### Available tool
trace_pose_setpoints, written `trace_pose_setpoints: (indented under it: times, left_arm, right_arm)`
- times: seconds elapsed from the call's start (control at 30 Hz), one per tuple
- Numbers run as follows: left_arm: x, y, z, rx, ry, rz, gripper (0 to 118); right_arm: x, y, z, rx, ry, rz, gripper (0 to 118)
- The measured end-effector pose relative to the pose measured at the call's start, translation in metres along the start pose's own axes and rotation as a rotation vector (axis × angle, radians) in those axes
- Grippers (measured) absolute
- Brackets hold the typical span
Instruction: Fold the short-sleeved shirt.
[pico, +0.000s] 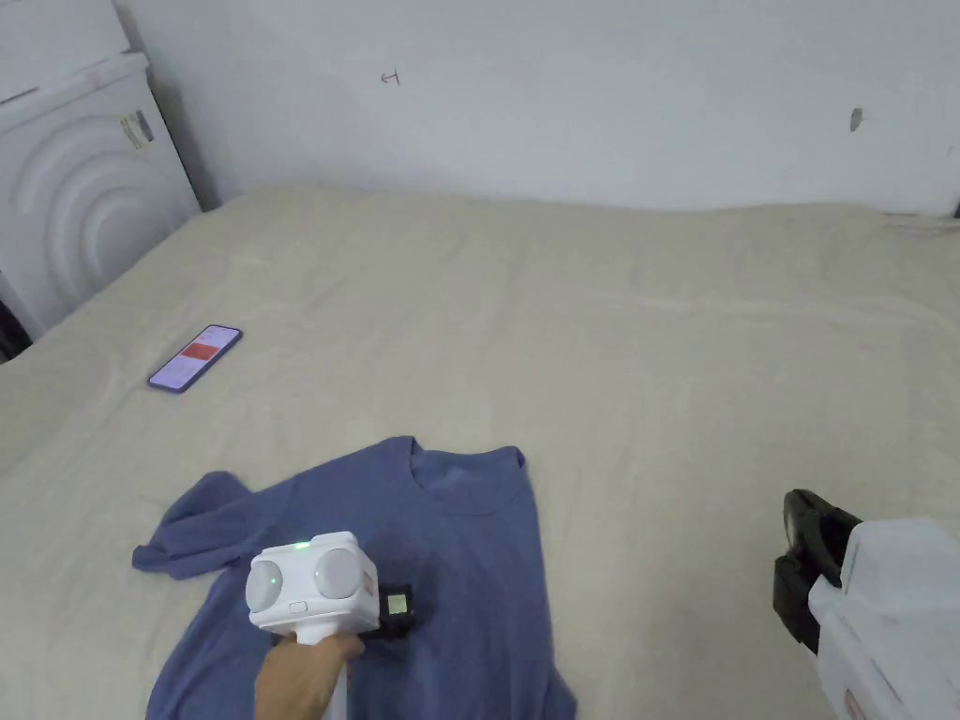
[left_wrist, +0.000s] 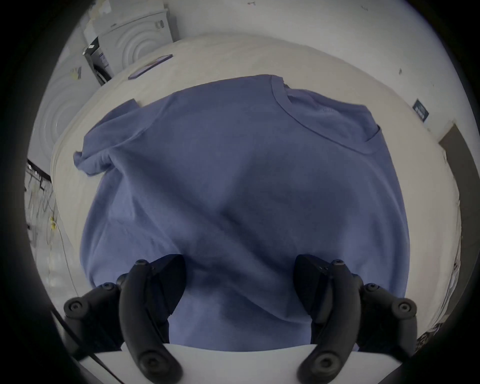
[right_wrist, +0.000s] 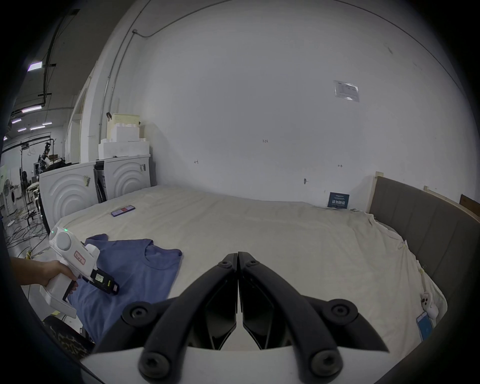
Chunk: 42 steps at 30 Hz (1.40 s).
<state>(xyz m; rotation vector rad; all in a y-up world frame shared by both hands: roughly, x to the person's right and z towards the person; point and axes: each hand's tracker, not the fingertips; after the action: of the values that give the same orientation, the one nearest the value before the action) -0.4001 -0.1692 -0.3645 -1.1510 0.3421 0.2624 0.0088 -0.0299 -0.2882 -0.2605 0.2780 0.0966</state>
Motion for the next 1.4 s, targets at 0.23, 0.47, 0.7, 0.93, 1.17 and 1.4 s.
trace_pose_setpoints:
  times: [0.23,0.47,0.7,0.93,1.17,1.4]
  left_arm:
    - [0.004,-0.01,0.019,0.039,-0.04,-0.045,0]
    - [-0.043,0.0,0.045,0.161,-0.289,0.102,0]
    - [-0.024,-0.003,0.101,0.262,-0.426,0.069,0]
    - [0.058,0.026,0.174,0.41,-0.6,-0.096,0]
    - [0.171,0.044,0.246,0.506,-0.757,-0.263,0]
    - [0.278,0.024,0.271,0.484,-0.845,-0.46,0]
  right_arm:
    - [0.012,-0.004,0.009,-0.006,-0.022,-0.028,0]
    - [0.027,0.001,0.024,0.013,-0.041,-0.029,0]
    - [0.045,0.008,0.05,0.048,-0.078,-0.051,0]
    - [0.067,0.013,0.087,0.094,-0.132,-0.056,0]
    - [0.096,0.017,0.125,0.135,-0.213,-0.059,0]
    - [0.131,0.016,0.155,0.157,-0.322,-0.073,0]
